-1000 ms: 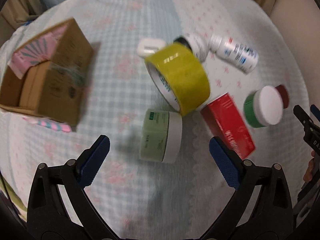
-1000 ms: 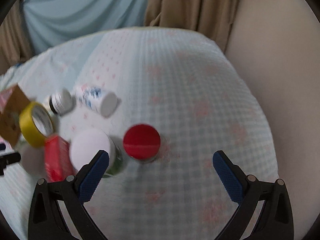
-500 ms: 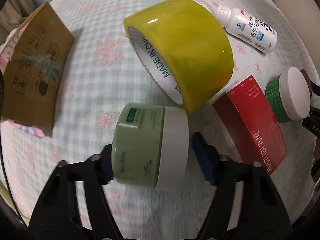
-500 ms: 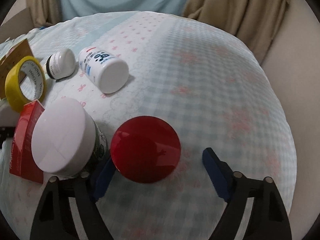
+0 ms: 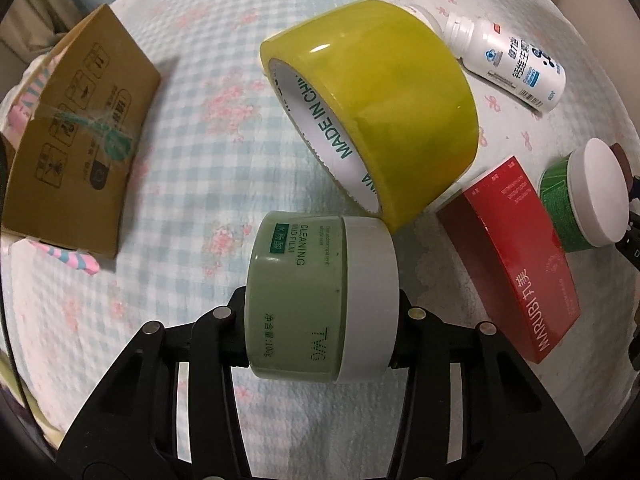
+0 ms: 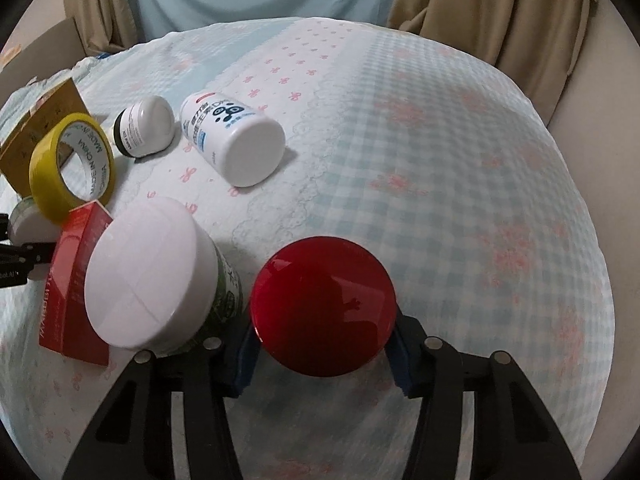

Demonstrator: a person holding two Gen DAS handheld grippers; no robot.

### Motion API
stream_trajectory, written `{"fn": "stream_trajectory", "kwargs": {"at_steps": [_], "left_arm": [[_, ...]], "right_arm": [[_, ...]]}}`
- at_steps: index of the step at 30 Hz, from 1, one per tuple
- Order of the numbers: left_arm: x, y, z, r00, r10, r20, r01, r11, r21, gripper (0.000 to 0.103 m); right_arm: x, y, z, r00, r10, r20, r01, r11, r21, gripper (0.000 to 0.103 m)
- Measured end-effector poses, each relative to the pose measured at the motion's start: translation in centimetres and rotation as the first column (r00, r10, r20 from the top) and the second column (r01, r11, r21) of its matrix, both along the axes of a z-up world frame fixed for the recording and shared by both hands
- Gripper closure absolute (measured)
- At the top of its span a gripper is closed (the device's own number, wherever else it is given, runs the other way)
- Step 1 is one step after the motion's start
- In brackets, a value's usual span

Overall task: Organize rigid objects
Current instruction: 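Grasp the pale green cream jar with left tool while right tool grasps red-lidded jar, then carry both jars into the cardboard box and open both tools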

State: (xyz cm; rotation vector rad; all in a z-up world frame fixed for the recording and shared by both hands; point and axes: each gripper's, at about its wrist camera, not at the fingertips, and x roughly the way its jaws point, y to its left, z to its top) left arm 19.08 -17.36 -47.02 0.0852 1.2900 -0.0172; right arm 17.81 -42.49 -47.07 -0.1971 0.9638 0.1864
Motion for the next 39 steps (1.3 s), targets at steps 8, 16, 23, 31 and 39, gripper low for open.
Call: {"fn": "stream_trajectory", "kwargs": {"at_steps": [8,16,23,31,39], "left_arm": [[-1.8,-0.1,1.5,0.999,-0.005,0.033,0.006,0.999,-0.031,0.063],[-3.0,0.6,4.2,0.997,0.015,0.074,-0.01,0.997,-0.071,0.063],[-4.1,2.3,10.5,0.988,0.062,0.139,-0.043,0.99,-0.138,0.063],[-5.2,6.8,20.9,0.96,0.078,0.267,-0.014,0.972,-0.236,0.064],[-5.6,14.8,27.2,0.917,0.073,0.392,0.048,0.955,-0.291,0.064]], "right_arm": [[-0.8,0.1,1.7,0.999,-0.02,0.029,0.02,1.0,0.005,0.053],[-2.5,-0.3,3.2,0.998,-0.057,0.034,0.057,0.998,-0.007,0.053],[-4.1,0.8,10.5,0.991,-0.081,0.11,0.085,0.996,-0.027,0.053],[-6.8,5.8,21.7,0.977,-0.116,0.18,0.12,0.993,-0.014,0.053],[-9.1,14.7,28.7,0.959,-0.189,0.213,0.179,0.982,0.066,0.053]]}}
